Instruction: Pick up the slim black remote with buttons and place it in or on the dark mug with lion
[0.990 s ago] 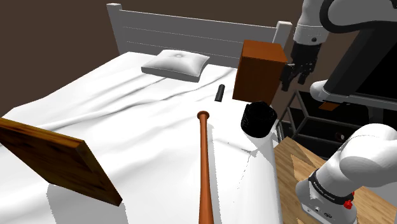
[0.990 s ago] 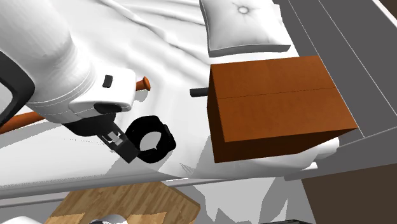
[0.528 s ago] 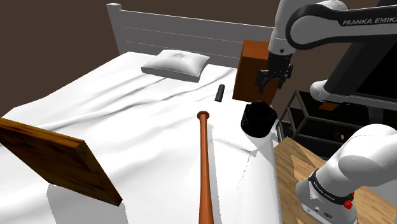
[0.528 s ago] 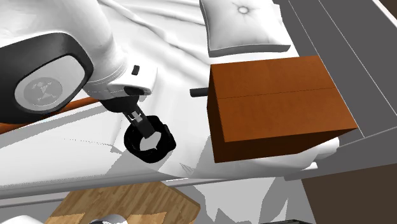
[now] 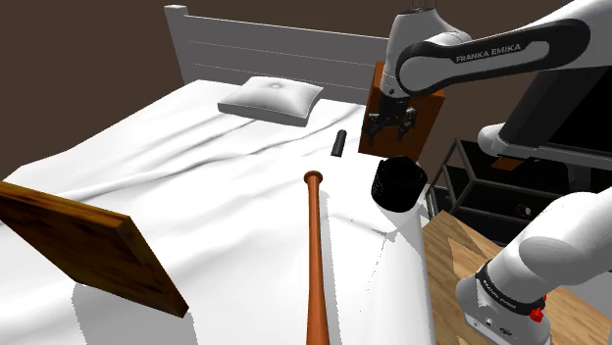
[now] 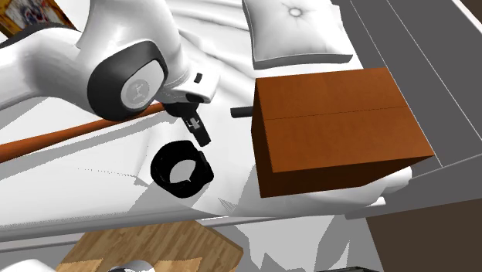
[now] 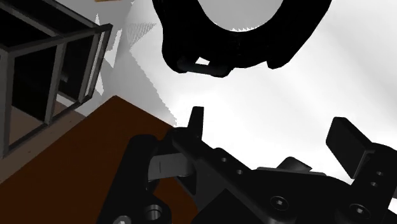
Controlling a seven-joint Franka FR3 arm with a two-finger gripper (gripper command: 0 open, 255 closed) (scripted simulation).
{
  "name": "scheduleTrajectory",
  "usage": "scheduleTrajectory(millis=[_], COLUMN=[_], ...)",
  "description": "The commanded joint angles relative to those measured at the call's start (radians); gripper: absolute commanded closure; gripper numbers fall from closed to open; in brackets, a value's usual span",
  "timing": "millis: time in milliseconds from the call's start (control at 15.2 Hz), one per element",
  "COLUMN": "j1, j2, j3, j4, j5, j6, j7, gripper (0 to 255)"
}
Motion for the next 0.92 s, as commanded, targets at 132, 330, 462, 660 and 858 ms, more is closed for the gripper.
scheduleTrajectory(millis=[132,330,462,660,858], j1=[-0.024,-0.038,-0.045,-0.049,-0.047], j2=[0.150,0.259,0.332,0.440,0.547], j3=[0.021,0.027,0.027,0.019,0.002], j4=[0.065,0.131,0.182,0.267,0.364], j5=[-0.039,-0.079,-0.108,-0.151,-0.190], j6=[0.109,0.167,0.198,0.234,0.258], j7=[0.116,0.202,0.258,0.339,0.414], gripper=[0,0,0,0,0])
